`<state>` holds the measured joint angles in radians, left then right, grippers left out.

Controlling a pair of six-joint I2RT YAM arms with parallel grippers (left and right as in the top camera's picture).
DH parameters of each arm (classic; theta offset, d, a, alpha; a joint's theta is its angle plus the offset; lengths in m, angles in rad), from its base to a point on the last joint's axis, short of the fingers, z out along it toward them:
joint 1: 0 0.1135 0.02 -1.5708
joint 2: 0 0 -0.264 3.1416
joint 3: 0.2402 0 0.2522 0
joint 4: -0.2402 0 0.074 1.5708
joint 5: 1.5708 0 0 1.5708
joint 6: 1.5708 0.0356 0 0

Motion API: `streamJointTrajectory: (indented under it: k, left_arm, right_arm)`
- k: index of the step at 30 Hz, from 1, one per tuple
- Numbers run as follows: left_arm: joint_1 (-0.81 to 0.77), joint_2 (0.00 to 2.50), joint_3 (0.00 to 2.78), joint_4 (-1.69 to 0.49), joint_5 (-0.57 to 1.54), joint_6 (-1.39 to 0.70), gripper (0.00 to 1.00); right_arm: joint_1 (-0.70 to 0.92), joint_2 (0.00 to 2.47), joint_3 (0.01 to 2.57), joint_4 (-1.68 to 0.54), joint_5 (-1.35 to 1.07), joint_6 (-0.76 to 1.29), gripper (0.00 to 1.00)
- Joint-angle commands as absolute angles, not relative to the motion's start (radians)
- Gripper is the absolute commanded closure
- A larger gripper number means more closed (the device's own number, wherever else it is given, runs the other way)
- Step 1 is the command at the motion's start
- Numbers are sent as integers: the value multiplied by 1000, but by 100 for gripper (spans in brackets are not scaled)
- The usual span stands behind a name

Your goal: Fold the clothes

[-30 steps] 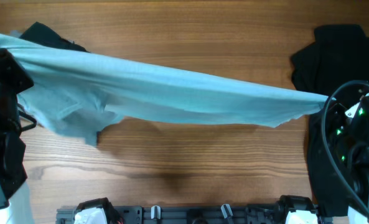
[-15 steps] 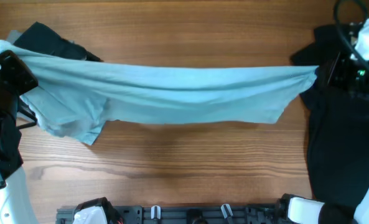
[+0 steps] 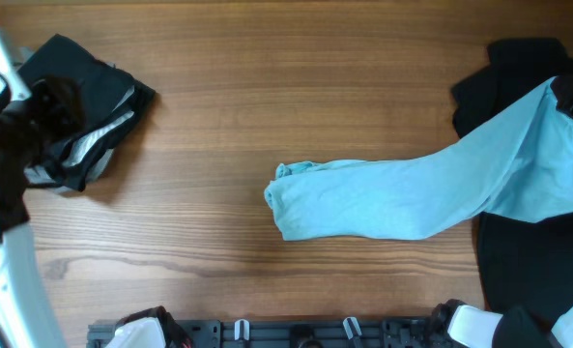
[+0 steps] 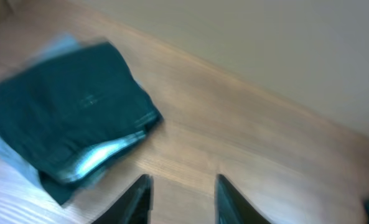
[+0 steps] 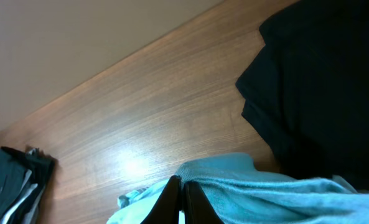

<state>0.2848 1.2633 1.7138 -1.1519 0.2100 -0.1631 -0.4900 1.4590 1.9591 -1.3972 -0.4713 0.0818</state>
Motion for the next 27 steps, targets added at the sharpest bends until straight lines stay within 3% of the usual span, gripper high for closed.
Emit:
streamJointTrajectory:
  k: [1,6,10,17,22,27]
  left_arm:
    - [167,1412,1721,-1258,415,-43,52]
    - [-125,1584,1701,-1457,429,79,45]
    - [-323,1607,1423,-1357,414,24,33]
    - [-503,1607,932,-844,493,-93,40]
    - [-546,1618,883,-690,349,-126,44]
    - [-546,1701,883,-573,340,-125,49]
  right_arm:
    - [-492,1449,1980,-1397,-495,77,96]
    - [-492,1449,1980,-1400,-490,78,96]
    - [-492,1449,1980,-1409,-464,80,96]
    - [-492,1449,1979,-1409,-464,81,96]
    - [-492,1449,1979,-1408,-464,80,96]
    - [-492,1449,1979,-1407,-464,80,96]
